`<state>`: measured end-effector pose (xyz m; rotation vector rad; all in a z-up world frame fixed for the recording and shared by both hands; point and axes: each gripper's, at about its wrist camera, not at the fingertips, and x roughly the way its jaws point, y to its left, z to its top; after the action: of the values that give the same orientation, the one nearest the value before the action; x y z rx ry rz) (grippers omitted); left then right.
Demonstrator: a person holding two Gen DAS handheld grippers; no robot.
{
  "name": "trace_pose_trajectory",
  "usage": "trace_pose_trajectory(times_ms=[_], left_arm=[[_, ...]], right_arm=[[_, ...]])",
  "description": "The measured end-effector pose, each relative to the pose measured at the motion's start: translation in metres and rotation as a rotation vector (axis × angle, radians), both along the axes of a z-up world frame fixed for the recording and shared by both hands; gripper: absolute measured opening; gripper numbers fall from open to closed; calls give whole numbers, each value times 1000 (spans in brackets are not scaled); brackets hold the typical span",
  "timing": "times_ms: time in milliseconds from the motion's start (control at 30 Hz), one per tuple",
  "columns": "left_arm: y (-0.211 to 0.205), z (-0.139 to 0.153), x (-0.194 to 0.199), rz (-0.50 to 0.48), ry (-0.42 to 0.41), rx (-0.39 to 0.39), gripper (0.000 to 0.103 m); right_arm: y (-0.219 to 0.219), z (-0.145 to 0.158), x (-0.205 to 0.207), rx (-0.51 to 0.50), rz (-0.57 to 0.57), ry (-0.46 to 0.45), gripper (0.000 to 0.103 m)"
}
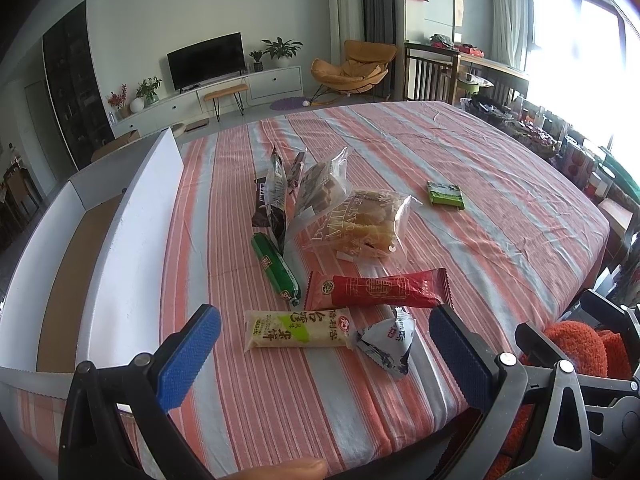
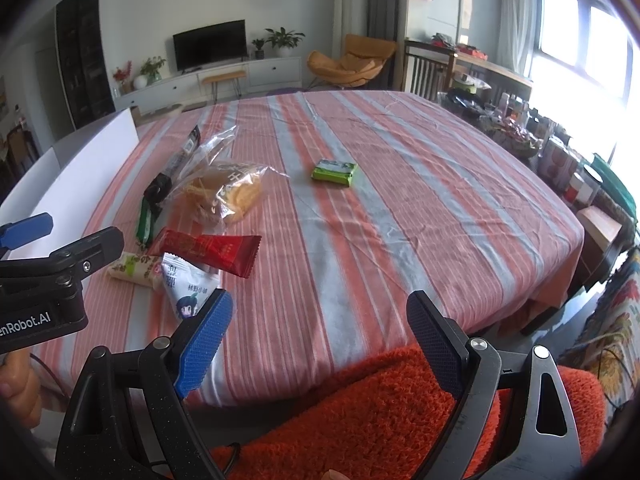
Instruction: Organize snacks
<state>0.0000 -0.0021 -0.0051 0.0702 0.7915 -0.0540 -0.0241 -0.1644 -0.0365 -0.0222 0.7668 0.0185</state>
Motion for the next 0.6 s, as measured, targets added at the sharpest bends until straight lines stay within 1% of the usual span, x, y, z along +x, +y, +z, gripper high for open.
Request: trace_pose_trajectory(times_ms=[600], left_arm=[[1,0,-1,1,0,-3,103]], right_arm=[[0,-2,-1,3,2,3,91]])
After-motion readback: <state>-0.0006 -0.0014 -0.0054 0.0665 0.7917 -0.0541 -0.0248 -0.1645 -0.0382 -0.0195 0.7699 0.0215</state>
